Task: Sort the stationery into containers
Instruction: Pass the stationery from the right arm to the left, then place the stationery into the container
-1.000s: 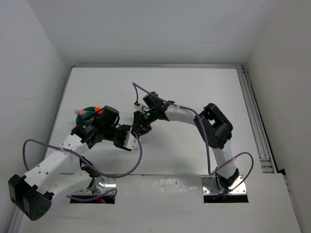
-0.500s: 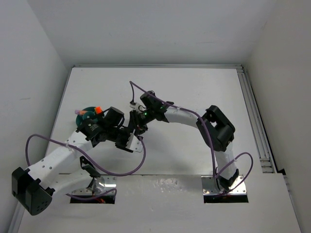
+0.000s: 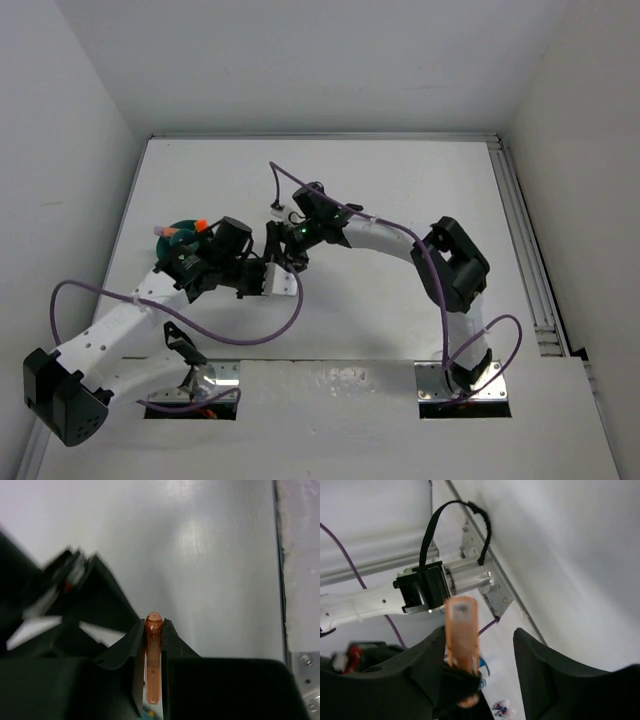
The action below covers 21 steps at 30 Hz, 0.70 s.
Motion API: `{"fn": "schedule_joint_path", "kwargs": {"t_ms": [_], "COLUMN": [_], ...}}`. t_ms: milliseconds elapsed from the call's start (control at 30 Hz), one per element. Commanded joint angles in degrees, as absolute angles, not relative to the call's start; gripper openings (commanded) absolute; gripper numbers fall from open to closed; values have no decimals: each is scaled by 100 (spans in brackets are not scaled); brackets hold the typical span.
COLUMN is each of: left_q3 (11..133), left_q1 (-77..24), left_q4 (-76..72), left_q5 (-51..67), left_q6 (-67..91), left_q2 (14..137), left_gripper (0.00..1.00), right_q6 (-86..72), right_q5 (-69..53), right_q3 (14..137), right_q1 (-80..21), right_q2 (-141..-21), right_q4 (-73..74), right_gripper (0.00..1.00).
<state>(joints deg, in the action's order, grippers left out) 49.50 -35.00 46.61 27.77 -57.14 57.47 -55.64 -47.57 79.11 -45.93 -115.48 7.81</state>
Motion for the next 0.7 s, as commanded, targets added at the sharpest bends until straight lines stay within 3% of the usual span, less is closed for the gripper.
{"fn": "schedule_joint_path", "kwargs": {"t_ms": [0,233,367,667], "left_q3": [5054,4702,4772,5405], "left_q1": [-3095,-2058,-1356,412], "left_q4": [3983,3428,3585,4148], "left_q5": [2286,1556,2082,3374], "left_q6": [-4067,-2487,-3021,-4807], "left_q2": [5345,4430,4666,6151], "left_gripper": [0,0,0,0], "right_q6": [-4459,-3051,-2944,-2830], "right_q5": [-4530,-3911,-4113,-4025], "right_q3": [8470,8604,8255,7954], "right_q1": [-4177,-2788,-2164,-1899], "right_q2": [-10882,-10187,-9994,-9606], "right_q4": [1438,2801,3006,2909], "right_gripper": [59,60,59,59]}}
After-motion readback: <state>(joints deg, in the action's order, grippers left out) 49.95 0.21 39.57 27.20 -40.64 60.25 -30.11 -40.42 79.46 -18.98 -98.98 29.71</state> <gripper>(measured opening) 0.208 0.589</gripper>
